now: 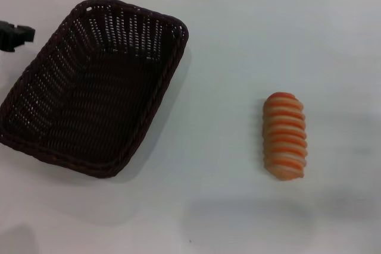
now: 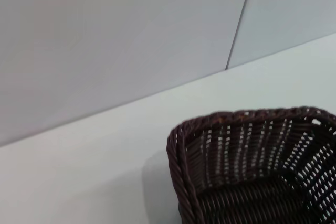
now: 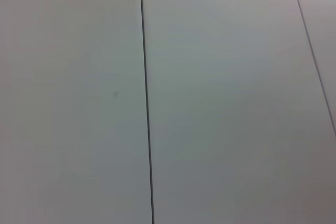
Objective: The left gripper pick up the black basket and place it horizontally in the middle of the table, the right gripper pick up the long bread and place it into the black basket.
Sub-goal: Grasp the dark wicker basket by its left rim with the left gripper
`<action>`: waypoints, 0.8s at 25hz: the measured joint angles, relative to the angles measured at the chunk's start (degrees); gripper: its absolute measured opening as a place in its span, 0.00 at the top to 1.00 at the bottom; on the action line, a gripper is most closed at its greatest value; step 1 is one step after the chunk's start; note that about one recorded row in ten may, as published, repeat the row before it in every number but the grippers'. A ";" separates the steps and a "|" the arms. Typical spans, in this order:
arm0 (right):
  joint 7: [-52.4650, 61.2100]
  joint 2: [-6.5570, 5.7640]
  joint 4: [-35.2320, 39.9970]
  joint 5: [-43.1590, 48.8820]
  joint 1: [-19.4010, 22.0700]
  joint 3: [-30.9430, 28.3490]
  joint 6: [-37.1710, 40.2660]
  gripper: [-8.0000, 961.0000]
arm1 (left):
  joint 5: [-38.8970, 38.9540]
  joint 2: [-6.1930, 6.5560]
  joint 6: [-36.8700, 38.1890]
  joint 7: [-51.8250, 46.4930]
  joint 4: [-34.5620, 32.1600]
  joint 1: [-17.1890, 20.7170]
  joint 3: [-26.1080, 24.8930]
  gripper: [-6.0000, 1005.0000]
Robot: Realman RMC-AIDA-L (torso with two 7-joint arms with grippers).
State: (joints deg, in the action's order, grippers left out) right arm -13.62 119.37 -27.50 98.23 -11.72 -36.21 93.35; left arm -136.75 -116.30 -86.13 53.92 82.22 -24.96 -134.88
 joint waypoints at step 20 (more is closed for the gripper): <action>0.00 0.16 -0.59 -0.07 0.73 0.00 0.42 0.26 | 0.30 0.64 1.79 -2.01 -0.90 -0.48 -3.00 0.92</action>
State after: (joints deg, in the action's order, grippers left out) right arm -13.62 119.53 -28.09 98.17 -10.99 -36.21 93.77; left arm -136.45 -115.66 -84.34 51.92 81.33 -25.44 -137.88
